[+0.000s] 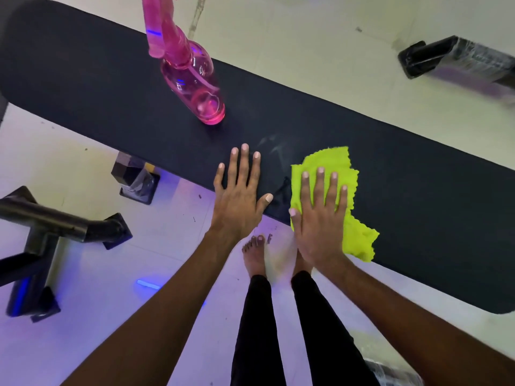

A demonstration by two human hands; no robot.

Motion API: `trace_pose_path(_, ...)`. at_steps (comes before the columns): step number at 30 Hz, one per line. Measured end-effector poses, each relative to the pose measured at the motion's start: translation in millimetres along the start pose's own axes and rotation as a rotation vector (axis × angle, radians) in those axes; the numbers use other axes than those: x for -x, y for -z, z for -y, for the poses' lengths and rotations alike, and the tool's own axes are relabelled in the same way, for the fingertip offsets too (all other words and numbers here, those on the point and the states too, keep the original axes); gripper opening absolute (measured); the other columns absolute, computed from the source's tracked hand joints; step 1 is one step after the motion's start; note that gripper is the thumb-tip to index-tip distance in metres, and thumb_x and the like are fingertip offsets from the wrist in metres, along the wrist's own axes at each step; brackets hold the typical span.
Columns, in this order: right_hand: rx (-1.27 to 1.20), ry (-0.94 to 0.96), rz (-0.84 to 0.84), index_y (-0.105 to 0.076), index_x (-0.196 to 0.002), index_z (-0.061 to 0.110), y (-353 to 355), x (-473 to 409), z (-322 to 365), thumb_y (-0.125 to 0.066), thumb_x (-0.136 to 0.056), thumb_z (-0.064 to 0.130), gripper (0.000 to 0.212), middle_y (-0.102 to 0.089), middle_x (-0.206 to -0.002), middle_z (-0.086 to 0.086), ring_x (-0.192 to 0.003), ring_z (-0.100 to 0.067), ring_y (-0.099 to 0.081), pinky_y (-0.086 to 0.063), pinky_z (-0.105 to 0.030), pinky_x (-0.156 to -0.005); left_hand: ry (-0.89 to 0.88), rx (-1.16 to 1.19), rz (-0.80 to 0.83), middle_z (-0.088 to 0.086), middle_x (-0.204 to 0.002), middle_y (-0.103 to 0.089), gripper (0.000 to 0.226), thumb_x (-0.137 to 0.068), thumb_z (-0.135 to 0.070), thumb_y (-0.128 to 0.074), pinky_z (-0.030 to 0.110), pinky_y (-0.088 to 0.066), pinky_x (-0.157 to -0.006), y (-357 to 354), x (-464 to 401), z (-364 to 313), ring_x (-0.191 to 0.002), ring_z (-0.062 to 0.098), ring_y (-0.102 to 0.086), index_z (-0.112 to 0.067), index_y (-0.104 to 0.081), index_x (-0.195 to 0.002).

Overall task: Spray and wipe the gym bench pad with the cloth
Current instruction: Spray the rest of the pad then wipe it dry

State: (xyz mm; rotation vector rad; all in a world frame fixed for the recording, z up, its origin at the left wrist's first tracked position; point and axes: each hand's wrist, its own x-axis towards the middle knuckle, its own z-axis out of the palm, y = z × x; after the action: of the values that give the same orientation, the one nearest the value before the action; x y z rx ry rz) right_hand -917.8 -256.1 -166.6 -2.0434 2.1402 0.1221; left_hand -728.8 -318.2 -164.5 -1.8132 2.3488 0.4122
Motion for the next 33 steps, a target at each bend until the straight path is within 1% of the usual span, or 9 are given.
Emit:
trace_pose_path(4, 0.027, 0.338, -0.016, -0.006, -0.17, 0.022, 12.2, -78.7, -1.1, -0.027, -0.11, 0.048, 0.069, -0.008, -0.178, -0.012, -0.165, -0.039, -0.008, -0.013, -0.062, -0.131, -0.034, 0.142, -0.017, 0.007, -0.177, 0.0, 0.087, -0.098, -0.045, -0.053, 0.048, -0.011, -0.131, 11.1, 5.2, 9.6, -0.165, 0.025, 0.001, -0.017, -0.01, -0.169)
trace_pose_path(7, -0.002, 0.283, -0.016, -0.006, -0.17, 0.019, 20.0, -92.1, -2.1, -0.024, -0.11, 0.049, 0.07, -0.006, -0.179, -0.012, -0.166, -0.034, -0.008, -0.014, -0.058, -0.132, -0.004, 0.234, -0.041, 0.01, -0.177, -0.005, 0.087, -0.095, -0.04, -0.06, 0.048, -0.016, -0.13, 17.5, 13.0, 7.9, -0.165, 0.025, -0.003, -0.014, -0.019, -0.167)
trace_pose_path(11, 0.011, 0.112, -0.005, -0.007, -0.17, 0.012, 15.2, -47.8, -4.0, -0.028, -0.108, 0.045, 0.072, -0.006, -0.178, -0.016, -0.165, -0.037, -0.007, -0.011, -0.059, -0.132, 0.18, 0.183, 0.012, 0.012, -0.176, 0.006, 0.099, -0.099, -0.061, -0.051, 0.047, -0.01, -0.131, 15.7, 20.7, 17.0, -0.164, 0.028, 0.007, -0.01, -0.003, -0.168)
trace_pose_path(17, -0.023, 0.179, -0.029, -0.006, -0.17, 0.016, 21.1, -114.1, 40.0, -0.026, -0.11, 0.045, 0.069, -0.005, -0.178, -0.013, -0.165, -0.04, -0.005, -0.009, -0.061, -0.132, 0.197, 0.186, 0.041, 0.008, -0.176, 0.014, 0.101, -0.098, -0.072, -0.038, 0.048, -0.004, -0.132, 4.7, 22.9, 21.6, -0.163, 0.027, 0.013, -0.011, 0.005, -0.167)
trace_pose_path(20, 0.002, 0.331, 0.006, -0.005, -0.17, 0.018, 19.7, -113.3, 45.2, -0.025, -0.111, 0.045, 0.068, -0.005, -0.179, -0.013, -0.165, -0.039, -0.005, -0.008, -0.061, -0.132, 0.201, 0.22, 0.05, 0.006, -0.175, 0.015, 0.101, -0.098, -0.069, -0.043, 0.044, 0.0, -0.131, 7.7, 24.8, 22.8, -0.163, 0.024, 0.016, -0.013, 0.005, -0.168)
trace_pose_path(22, 0.041, 0.523, 0.037, -0.006, -0.17, 0.022, 20.1, -93.1, 24.6, -0.024, -0.111, 0.046, 0.067, -0.005, -0.179, -0.009, -0.166, -0.036, -0.005, -0.011, -0.06, -0.132, 0.201, 0.236, 0.064, 0.005, -0.175, 0.017, 0.101, -0.099, -0.066, -0.047, 0.042, 0.002, -0.131, 12.5, 24.0, 24.7, -0.162, 0.022, 0.019, -0.015, 0.006, -0.167)
trace_pose_path(24, 0.065, 0.603, 0.07, -0.006, -0.17, 0.026, 23.8, -70.7, -2.9, -0.022, -0.11, 0.048, 0.066, -0.005, -0.179, -0.006, -0.166, -0.033, -0.006, -0.013, -0.058, -0.132, 0.183, 0.25, 0.079, 0.002, -0.175, 0.017, 0.097, -0.101, -0.061, -0.049, 0.04, 0.002, -0.131, 19.3, 24.8, 29.4, -0.162, 0.019, 0.019, -0.017, 0.007, -0.167)
trace_pose_path(28, 0.079, 0.466, 0.12, -0.011, -0.17, 0.026, 28.3, -49.0, -35.4, -0.014, -0.11, 0.05, 0.065, -0.008, -0.179, -0.006, -0.165, -0.032, -0.012, -0.017, -0.057, -0.131, 0.202, 0.278, 0.069, 0.004, -0.176, 0.011, 0.077, -0.109, -0.044, -0.042, 0.039, -0.004, -0.131, 21.8, 23.8, 39.2, -0.164, 0.02, 0.011, -0.02, 0.001, -0.168)
trace_pose_path(33, 0.007, 0.247, 0.038, -0.011, -0.17, 0.02, 28.9, -85.0, 30.1, -0.028, -0.107, 0.044, 0.069, -0.007, -0.178, -0.015, -0.165, -0.04, -0.007, -0.009, -0.062, -0.132, 0.23, 0.177, 0.044, 0.006, -0.177, 0.01, 0.071, -0.111, -0.042, -0.034, 0.041, -0.007, -0.131, 11.2, 27.6, 52.0, -0.164, 0.024, 0.008, -0.022, 0.004, -0.168)
